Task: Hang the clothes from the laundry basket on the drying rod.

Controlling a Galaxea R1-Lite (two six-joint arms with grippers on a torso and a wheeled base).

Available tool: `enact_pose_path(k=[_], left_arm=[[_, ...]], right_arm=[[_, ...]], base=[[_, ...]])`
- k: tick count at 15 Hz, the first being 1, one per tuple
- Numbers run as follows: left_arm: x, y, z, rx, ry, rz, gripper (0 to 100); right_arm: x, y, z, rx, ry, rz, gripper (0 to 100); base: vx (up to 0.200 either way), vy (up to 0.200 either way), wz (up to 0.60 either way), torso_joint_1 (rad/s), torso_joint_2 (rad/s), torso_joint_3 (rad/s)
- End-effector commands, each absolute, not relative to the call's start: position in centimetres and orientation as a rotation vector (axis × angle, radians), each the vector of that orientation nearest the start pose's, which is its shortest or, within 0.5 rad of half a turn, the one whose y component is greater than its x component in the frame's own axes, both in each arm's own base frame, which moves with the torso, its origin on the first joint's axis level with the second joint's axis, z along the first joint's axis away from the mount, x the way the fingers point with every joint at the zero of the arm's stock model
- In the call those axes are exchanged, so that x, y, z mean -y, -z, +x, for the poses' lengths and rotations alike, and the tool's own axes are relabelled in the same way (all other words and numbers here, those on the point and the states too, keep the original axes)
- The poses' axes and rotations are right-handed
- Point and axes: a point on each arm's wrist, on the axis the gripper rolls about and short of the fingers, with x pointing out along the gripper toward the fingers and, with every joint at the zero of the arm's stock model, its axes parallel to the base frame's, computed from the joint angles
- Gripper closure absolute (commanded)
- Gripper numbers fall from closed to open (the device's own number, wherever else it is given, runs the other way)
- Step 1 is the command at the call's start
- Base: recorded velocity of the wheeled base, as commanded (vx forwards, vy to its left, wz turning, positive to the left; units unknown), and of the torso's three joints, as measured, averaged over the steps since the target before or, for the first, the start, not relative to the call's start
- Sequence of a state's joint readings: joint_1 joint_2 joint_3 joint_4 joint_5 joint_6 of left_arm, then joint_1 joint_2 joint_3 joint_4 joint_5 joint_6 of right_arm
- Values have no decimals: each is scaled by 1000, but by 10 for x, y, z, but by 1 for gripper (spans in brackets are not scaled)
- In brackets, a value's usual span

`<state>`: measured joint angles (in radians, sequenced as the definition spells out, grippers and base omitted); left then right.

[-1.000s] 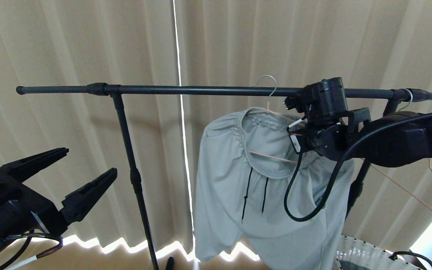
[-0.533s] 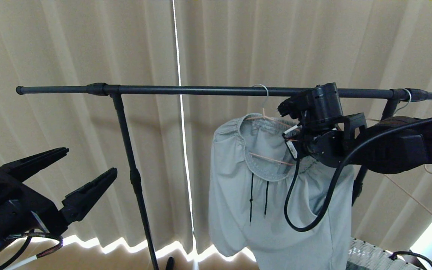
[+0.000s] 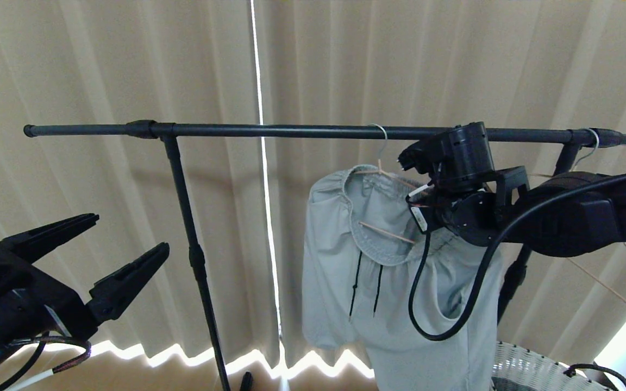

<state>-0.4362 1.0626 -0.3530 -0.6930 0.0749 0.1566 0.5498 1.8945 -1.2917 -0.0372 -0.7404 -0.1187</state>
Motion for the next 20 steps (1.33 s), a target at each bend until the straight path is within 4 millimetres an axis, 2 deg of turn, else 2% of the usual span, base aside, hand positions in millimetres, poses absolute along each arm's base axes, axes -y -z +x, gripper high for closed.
enact_pose_path(k=[1,12,20], left_arm=[[57,-204,126,10,361,159,0],[57,-204,126,12,361,159,0],[57,-204,126,10,360,159,0]], right_arm=[[-183,-196,316,-437,140,-434,0],[-190,-181,309,-316,-194,-283,0],[-196,-181,310,-209,-407,-201,0]], base=[[0,0,0,0,0,0],[0,0,0,0,0,0],[0,0,0,0,0,0]])
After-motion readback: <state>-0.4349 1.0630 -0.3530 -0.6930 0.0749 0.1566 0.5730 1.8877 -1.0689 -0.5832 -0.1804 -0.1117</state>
